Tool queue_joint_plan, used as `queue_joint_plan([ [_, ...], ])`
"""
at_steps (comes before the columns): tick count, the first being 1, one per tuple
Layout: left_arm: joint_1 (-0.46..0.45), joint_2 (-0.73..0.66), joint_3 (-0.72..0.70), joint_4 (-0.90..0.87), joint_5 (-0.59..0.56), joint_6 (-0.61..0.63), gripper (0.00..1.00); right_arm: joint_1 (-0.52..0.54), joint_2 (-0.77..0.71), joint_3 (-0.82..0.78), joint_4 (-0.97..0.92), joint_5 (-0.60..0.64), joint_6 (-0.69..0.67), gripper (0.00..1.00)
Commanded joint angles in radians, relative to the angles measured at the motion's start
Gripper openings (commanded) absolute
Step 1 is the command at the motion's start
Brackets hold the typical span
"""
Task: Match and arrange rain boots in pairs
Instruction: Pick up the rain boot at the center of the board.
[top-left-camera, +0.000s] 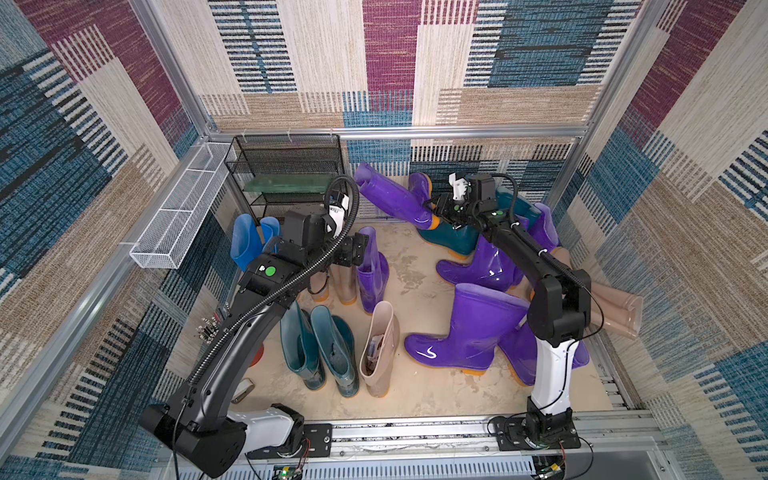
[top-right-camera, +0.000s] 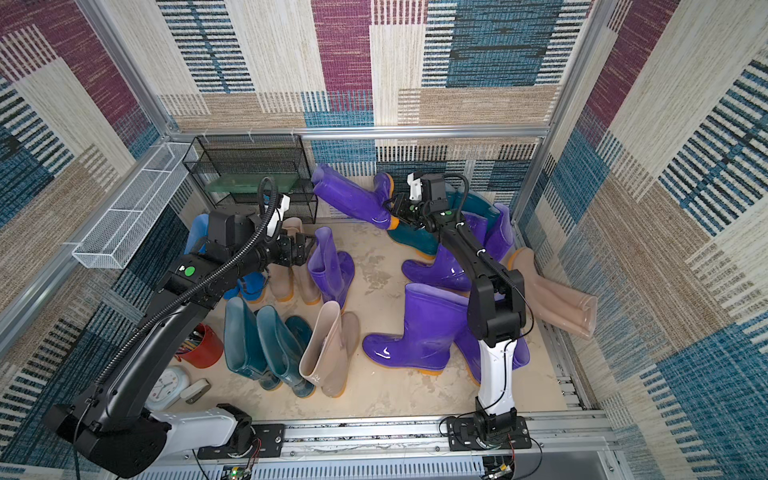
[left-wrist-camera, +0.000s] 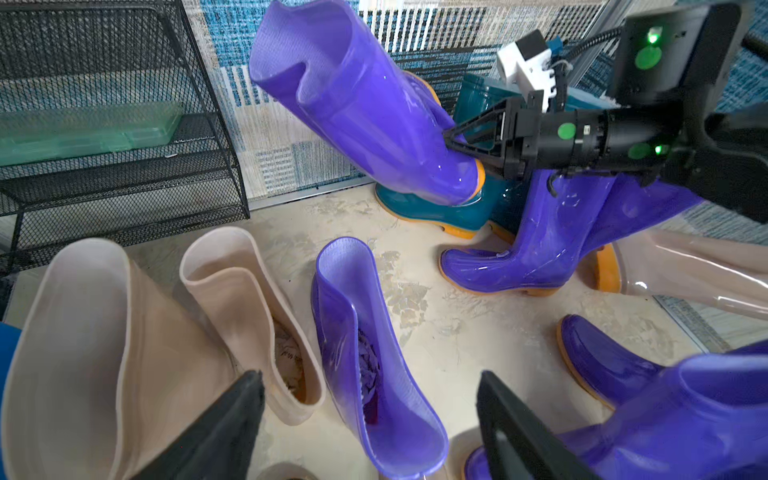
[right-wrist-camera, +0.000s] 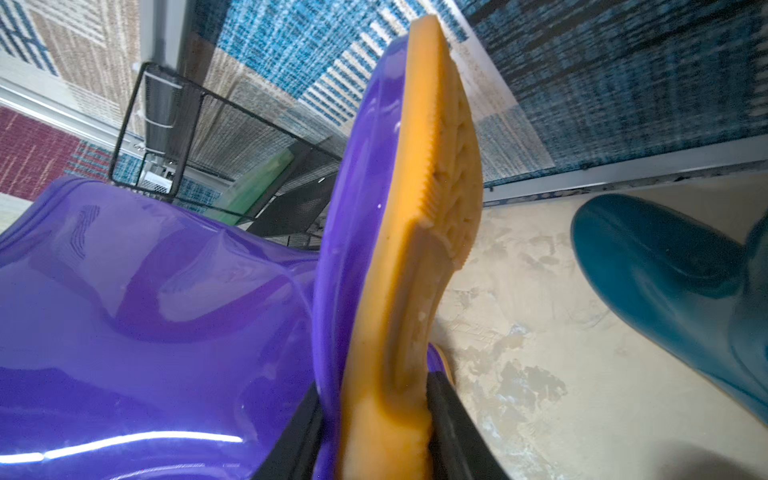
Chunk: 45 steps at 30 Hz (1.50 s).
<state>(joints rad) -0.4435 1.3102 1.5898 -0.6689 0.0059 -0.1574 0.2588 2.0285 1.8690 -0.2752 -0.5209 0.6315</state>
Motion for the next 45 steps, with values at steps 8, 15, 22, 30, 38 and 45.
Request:
queue_joint_plan([
  [8,0.068,0.123,0.129,0.250,0.077,-0.371,0.99,0.011,-0.117,-0.159,0.169,-0.021,0.022,0.00],
  [15,0.112,0.236,0.197,0.250,0.117,-0.578,0.99,0.032,-0.134,-0.188,0.185,-0.011,0.017,0.00],
  [22,0.115,0.267,0.161,0.272,0.120,-0.686,0.99,0.050,-0.131,-0.167,0.177,-0.005,0.014,0.00],
  [30,0.114,0.314,0.133,0.383,0.205,-0.680,0.56,0.077,-0.161,-0.188,0.182,-0.009,0.008,0.00],
  [38,0.113,0.494,0.435,0.413,0.495,-0.458,0.00,0.085,-0.280,-0.367,0.250,0.001,-0.016,0.54],
  [45,0.010,0.731,0.824,0.208,0.628,-0.327,0.00,-0.007,-0.404,-0.553,0.208,0.050,-0.024,0.84],
])
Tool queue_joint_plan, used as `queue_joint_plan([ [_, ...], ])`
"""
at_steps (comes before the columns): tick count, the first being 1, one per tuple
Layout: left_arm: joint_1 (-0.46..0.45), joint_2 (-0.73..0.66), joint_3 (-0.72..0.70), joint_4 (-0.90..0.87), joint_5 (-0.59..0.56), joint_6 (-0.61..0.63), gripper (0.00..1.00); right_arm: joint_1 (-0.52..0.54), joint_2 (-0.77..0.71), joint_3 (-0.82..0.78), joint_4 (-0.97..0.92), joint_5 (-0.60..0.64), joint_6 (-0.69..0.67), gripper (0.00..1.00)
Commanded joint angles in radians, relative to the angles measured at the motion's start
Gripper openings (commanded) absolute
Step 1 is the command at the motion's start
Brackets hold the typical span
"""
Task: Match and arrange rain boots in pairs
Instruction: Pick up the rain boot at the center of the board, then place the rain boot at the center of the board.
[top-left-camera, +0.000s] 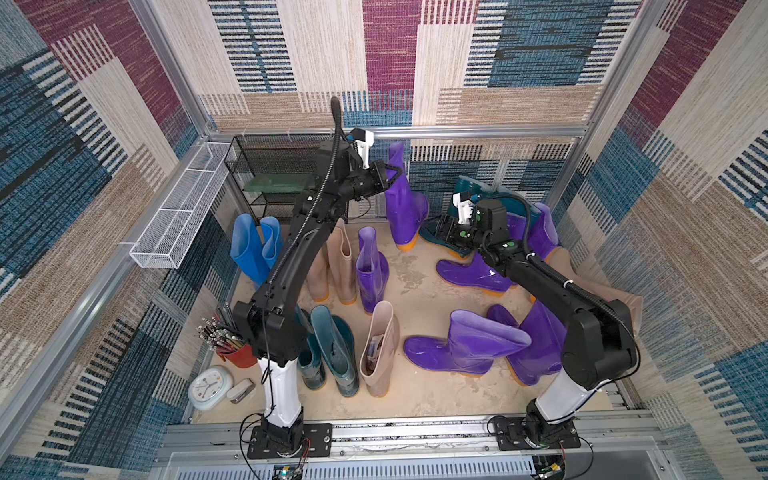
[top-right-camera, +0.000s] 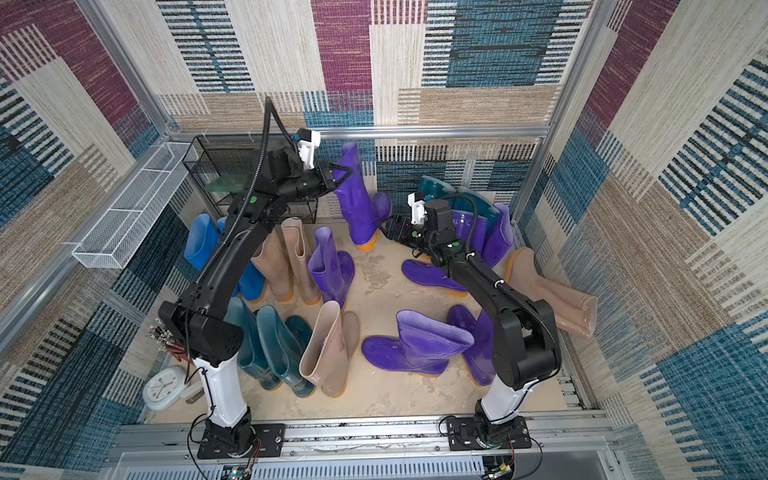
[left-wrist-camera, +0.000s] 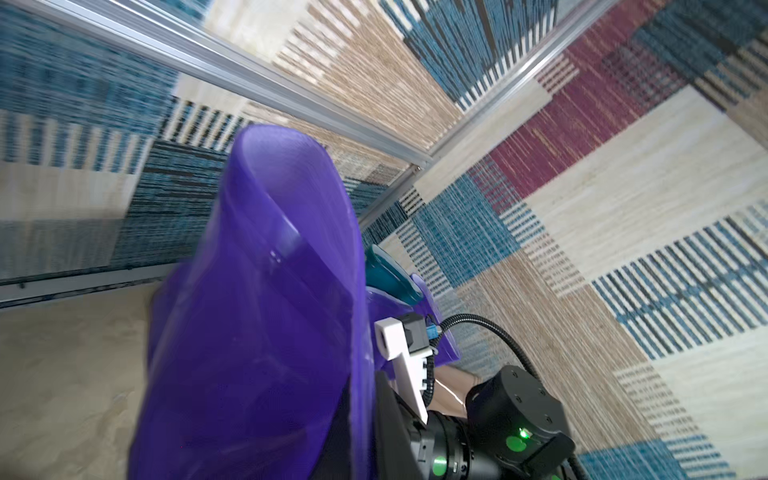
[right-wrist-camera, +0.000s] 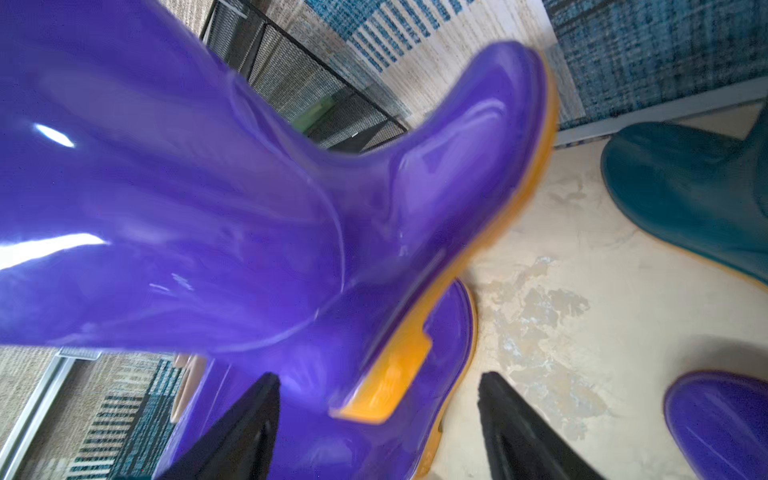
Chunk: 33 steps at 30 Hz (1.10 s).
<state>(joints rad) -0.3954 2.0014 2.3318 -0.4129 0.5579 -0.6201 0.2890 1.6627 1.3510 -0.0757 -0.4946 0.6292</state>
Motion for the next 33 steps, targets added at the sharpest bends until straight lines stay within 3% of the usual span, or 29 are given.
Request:
queue_joint_plan([
  [1,-0.059,0.043,0.084,-0.061,0.053,0.162,0.00,-0.056,-0.056,-0.056,0.004,0.022,-0.025,0.85],
  [5,-0.108,0.006,-0.052,0.018,-0.033,0.154,0.00,-0.115,-0.137,-0.130,-0.014,-0.007,-0.044,0.86],
  [10,-0.191,-0.066,-0.164,-0.042,-0.257,0.255,0.00,-0.142,-0.229,-0.169,-0.090,0.005,-0.106,0.87],
  [14,-0.271,-0.156,-0.330,0.016,-0.441,0.296,0.00,-0.172,-0.287,-0.202,-0.122,-0.012,-0.128,0.87],
  [18,-0.316,-0.229,-0.449,0.090,-0.524,0.305,0.00,-0.189,-0.324,-0.221,-0.147,-0.010,-0.145,0.88],
  [26,-0.325,-0.235,-0.510,0.107,-0.520,0.340,0.00,-0.197,-0.330,-0.225,-0.170,-0.008,-0.163,0.88],
  [33,-0.325,-0.232,-0.647,0.172,-0.492,0.338,0.00,-0.197,-0.337,-0.238,-0.168,-0.011,-0.166,0.88],
])
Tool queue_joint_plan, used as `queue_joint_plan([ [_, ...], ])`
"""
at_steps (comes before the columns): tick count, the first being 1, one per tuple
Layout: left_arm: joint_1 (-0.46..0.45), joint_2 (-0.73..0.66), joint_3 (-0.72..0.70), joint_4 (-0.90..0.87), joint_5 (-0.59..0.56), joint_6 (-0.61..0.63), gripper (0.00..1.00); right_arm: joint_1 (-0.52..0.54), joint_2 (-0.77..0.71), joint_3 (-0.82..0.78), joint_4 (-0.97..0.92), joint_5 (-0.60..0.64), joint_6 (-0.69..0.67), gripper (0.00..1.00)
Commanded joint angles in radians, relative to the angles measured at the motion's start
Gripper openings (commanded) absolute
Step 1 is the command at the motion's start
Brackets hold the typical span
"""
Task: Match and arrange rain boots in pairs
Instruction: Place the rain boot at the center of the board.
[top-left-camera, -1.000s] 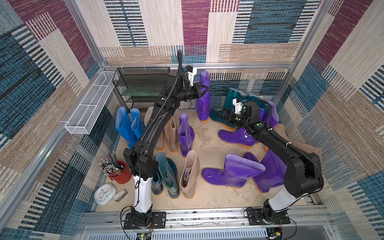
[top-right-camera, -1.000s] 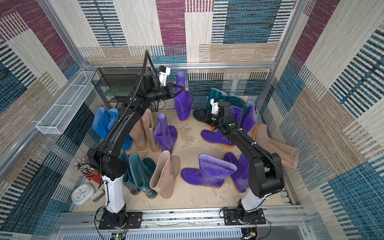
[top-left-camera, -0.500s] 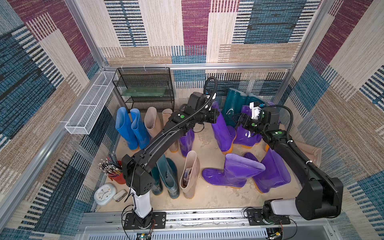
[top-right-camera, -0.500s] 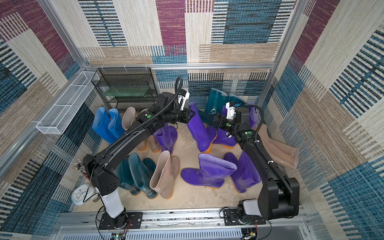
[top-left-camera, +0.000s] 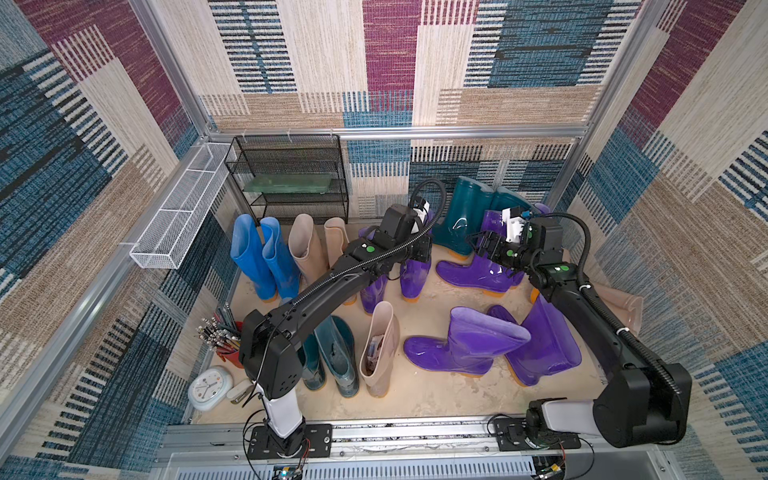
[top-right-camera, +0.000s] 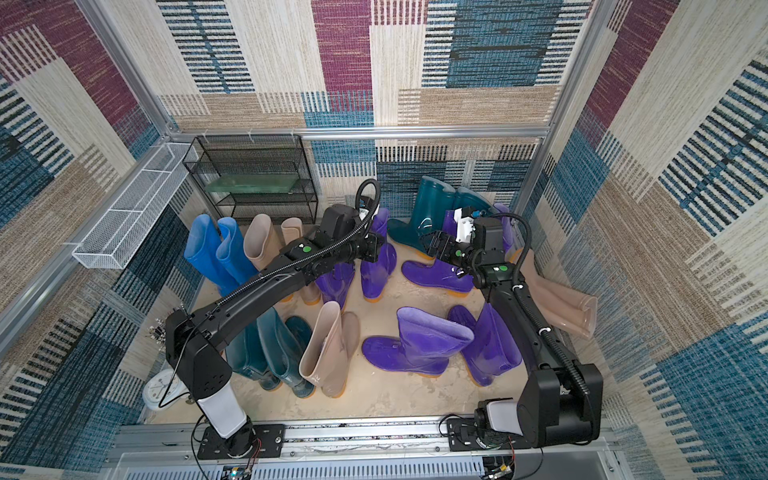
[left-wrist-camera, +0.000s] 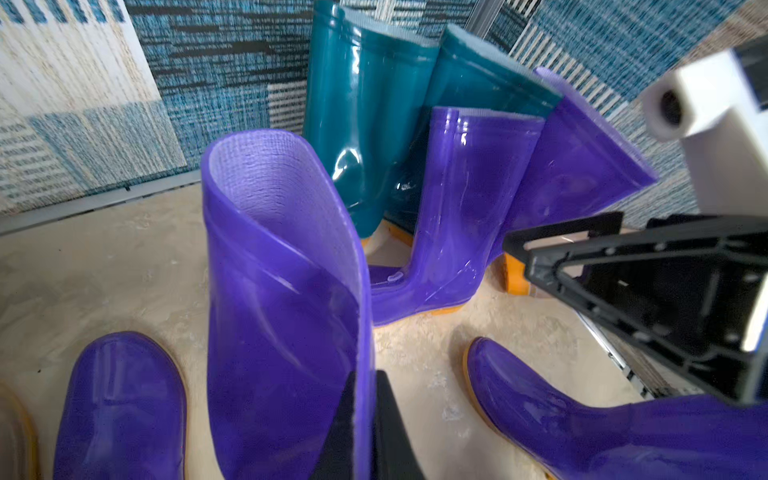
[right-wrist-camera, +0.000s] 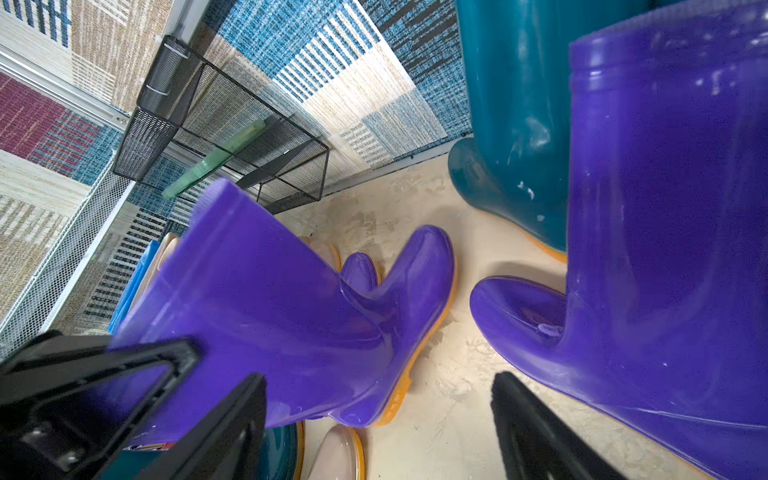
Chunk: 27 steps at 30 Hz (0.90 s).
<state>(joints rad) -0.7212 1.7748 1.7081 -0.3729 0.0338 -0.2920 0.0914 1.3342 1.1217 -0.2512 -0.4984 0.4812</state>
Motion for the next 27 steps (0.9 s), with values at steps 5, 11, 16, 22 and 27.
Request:
queue_joint_plan([
  [5,0.001,-0.017,-0.086,0.144,0.035,-0.022,0.00,0.001,-0.012,-0.004,-0.014,-0.004,-0.039,0.88],
  [11,0.000,-0.043,-0.113,0.127,0.068,-0.044,0.25,-0.002,-0.038,0.019,-0.053,0.011,-0.062,0.89],
  [16,0.001,-0.071,-0.082,0.077,0.096,-0.039,0.51,-0.001,-0.048,0.047,-0.089,0.031,-0.076,0.89],
  [22,0.001,-0.102,-0.034,0.015,0.128,-0.026,0.63,-0.001,-0.063,0.070,-0.112,0.068,-0.075,0.90],
  [27,0.001,-0.144,-0.014,-0.015,0.126,0.001,0.69,0.001,-0.077,0.079,-0.112,0.079,-0.082,0.91],
])
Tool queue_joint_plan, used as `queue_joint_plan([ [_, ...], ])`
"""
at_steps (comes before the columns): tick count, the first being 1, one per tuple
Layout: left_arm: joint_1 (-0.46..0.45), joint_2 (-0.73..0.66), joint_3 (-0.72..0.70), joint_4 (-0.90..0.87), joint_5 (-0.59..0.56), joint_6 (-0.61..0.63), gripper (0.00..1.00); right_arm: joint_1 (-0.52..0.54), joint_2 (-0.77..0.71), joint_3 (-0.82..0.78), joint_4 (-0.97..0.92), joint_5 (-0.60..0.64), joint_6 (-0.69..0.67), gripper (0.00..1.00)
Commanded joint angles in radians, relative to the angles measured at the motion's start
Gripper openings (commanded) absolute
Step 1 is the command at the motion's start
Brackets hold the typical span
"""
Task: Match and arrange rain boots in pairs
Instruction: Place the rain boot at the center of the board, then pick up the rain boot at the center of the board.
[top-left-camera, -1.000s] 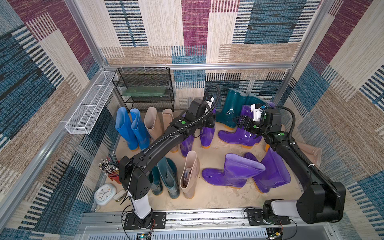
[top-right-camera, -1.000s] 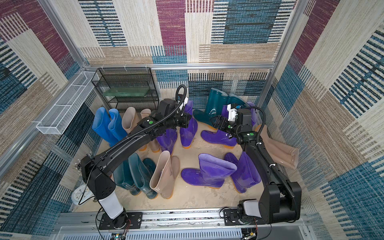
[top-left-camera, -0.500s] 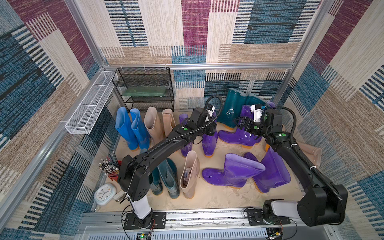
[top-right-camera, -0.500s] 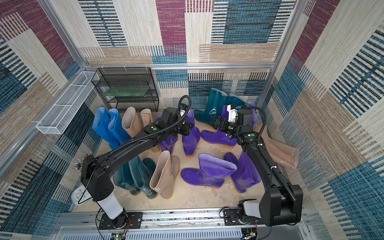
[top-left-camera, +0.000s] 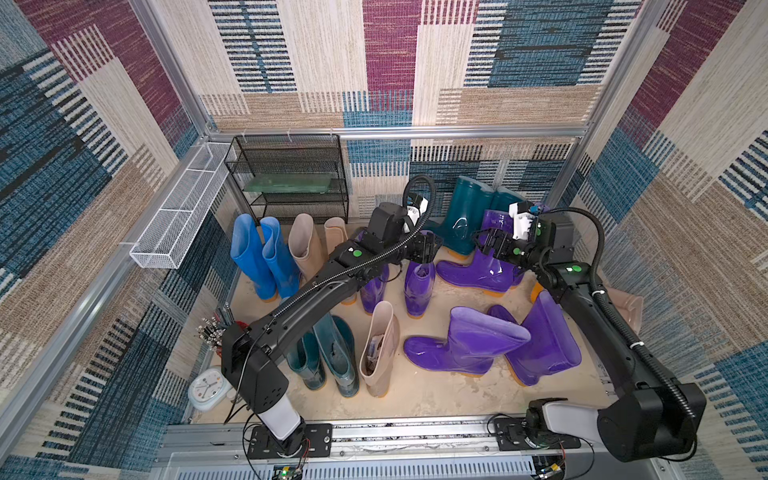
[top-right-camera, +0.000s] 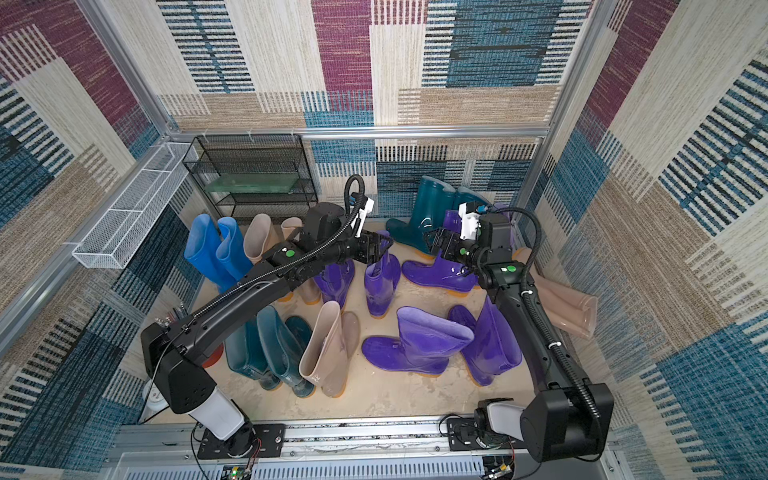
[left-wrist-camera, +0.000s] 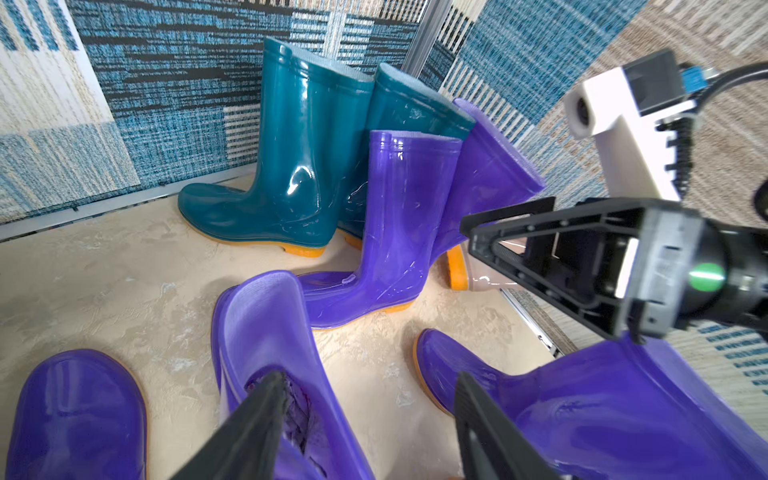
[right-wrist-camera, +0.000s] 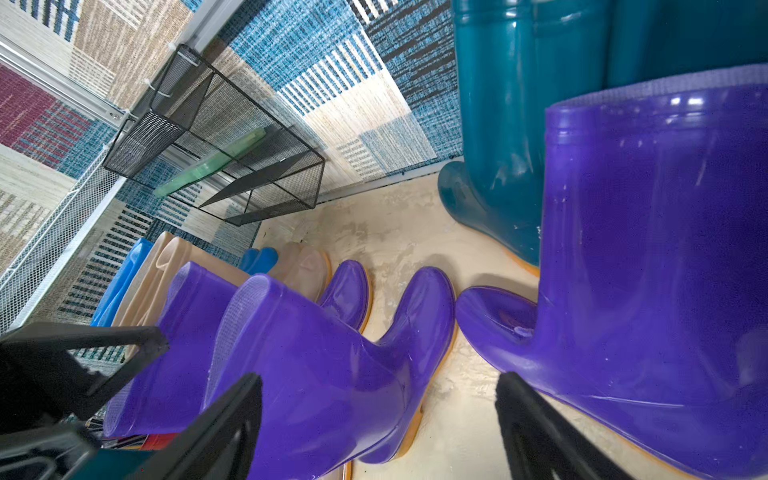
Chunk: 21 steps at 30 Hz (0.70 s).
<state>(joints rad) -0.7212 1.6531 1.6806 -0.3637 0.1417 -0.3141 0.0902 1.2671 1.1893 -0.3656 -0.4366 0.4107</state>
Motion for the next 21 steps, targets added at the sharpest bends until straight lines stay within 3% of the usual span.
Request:
queue_joint_plan([
  [1,0.001,-0.033,0.016,-0.029,0.011,0.031,0.70,0.006,-0.014,0.013,0.001,0.020,-0.015,0.92],
  [4,0.002,-0.066,0.034,-0.065,-0.031,0.078,0.71,0.066,-0.027,0.021,-0.001,0.075,-0.045,0.92],
  [12,0.072,-0.133,0.000,-0.260,-0.320,0.155,0.76,0.372,0.059,0.129,-0.084,0.374,-0.071,0.98],
  [18,0.195,-0.129,-0.071,-0.297,-0.244,0.128,0.79,0.435,0.215,0.211,-0.120,0.390,-0.035,0.97],
  [21,0.204,-0.111,-0.087,-0.290,-0.282,0.152,0.79,0.441,0.279,0.248,-0.144,0.357,-0.044,0.98],
])
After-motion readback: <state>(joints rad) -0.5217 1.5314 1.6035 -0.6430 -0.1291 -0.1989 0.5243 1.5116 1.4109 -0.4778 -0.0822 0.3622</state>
